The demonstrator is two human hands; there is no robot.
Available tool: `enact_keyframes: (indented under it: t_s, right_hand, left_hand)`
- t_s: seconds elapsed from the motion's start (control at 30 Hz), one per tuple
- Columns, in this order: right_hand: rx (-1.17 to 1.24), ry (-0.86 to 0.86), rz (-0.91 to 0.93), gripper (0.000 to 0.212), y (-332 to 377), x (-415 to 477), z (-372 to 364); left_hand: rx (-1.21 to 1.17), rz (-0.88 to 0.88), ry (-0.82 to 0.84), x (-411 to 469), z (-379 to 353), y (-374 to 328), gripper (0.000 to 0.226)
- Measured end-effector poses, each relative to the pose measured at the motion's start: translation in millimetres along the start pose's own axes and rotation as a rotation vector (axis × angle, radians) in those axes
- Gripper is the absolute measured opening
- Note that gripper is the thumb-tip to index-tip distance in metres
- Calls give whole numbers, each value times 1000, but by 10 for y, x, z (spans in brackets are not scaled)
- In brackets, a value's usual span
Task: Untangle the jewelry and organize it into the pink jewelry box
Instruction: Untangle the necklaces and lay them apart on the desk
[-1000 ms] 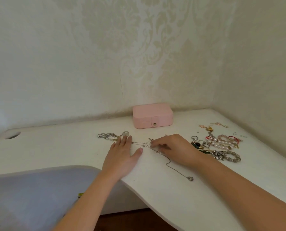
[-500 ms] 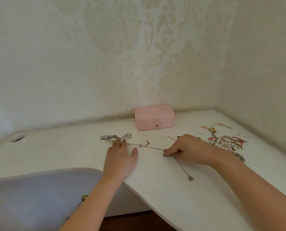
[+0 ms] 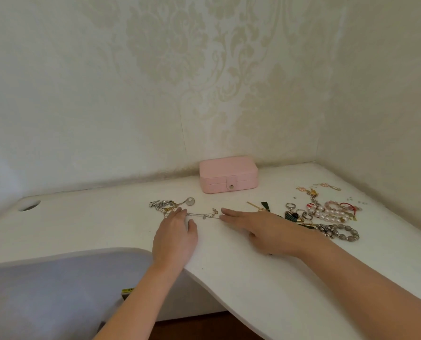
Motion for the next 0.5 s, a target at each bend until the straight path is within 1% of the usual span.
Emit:
enact_keyframes:
  t_s: [0.1,0.17,0.3,0.37,0.43,0.5]
  right_hand:
    - [-61,28,53,72,50,51,-65]
    - [-74,53,35,69,36,78,-70]
    - [-9,20,-79,61,7,57,77]
    - [-55,4,-134,52,20,-4,189]
    - [-108,-4,-149,41,30,-63,260]
    - [-101,9,-183,38,29,-130,311]
  left_hand:
    - [10,3,7,0,6,-17,41]
    - [12,6,5,0,12,-23,42]
    - [17,6,-2,7,18,-24,39]
    - [33,1,7,14,12,-34,39]
    - [58,-1,22,18,3,-43,42]
    - [85,-3,38,20,-11,-44,44]
Point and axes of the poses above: each hand's wrist, its own x-axis towards the middle knuckle, its own z-axis out of the back of the hand, y = z × x, the point moved 6 cm from there along x, towards the middle knuckle, and after that the axes turned 8 degrees about z, right-handed, at the moved point
